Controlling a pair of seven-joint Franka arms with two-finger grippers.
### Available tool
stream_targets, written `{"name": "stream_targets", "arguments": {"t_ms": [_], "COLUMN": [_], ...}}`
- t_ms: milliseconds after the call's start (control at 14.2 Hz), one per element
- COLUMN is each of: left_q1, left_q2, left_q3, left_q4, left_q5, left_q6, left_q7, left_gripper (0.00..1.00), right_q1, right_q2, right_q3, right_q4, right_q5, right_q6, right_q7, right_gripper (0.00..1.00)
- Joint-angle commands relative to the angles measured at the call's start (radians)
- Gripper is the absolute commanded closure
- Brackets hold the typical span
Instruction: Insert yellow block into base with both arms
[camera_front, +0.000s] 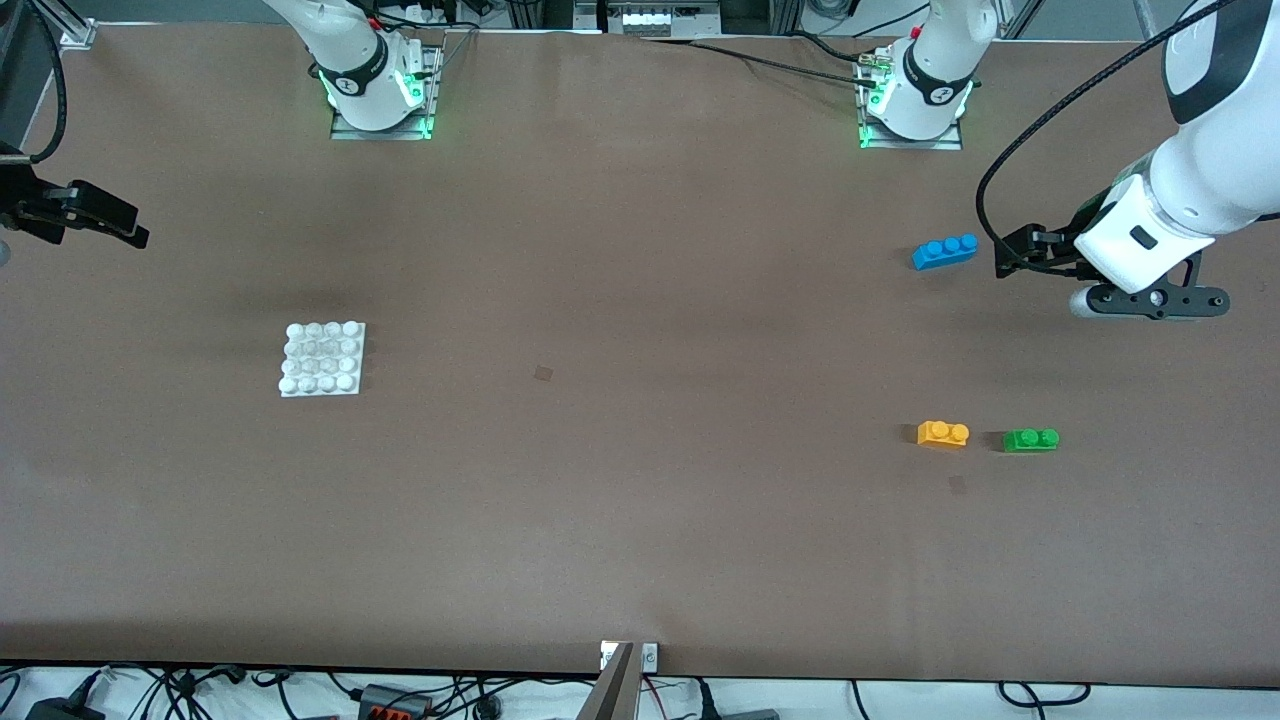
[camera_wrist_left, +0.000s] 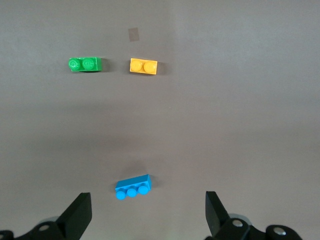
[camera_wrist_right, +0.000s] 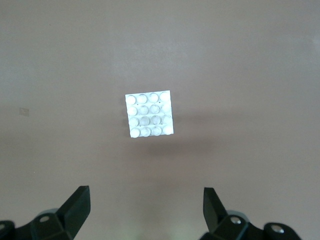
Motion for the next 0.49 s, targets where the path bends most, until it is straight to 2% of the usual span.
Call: {"name": "stream_targets", "arguments": {"t_ms": [0, 424], "left_q1": [-0.001, 0.0], "left_q2": [0.014, 0.014], "left_q3": [0.006, 0.007], "left_q4": [0.032, 0.031], "left_q5": [-0.019, -0.022], "left_q6": [-0.022, -0.023], "left_q7": [0.025, 0.023], "left_gripper": [0.0, 0.0], "right_q1": [-0.002, 0.006], "right_q2": [-0.008, 0.012], "right_q3": [0.001, 0.002], "right_q4": [-0.005, -0.005], "right_q5": [-0.002, -0.004], "right_q6": [-0.012, -0.029], "right_q7": [0.005, 0.006], "right_gripper": [0.0, 0.0]}}
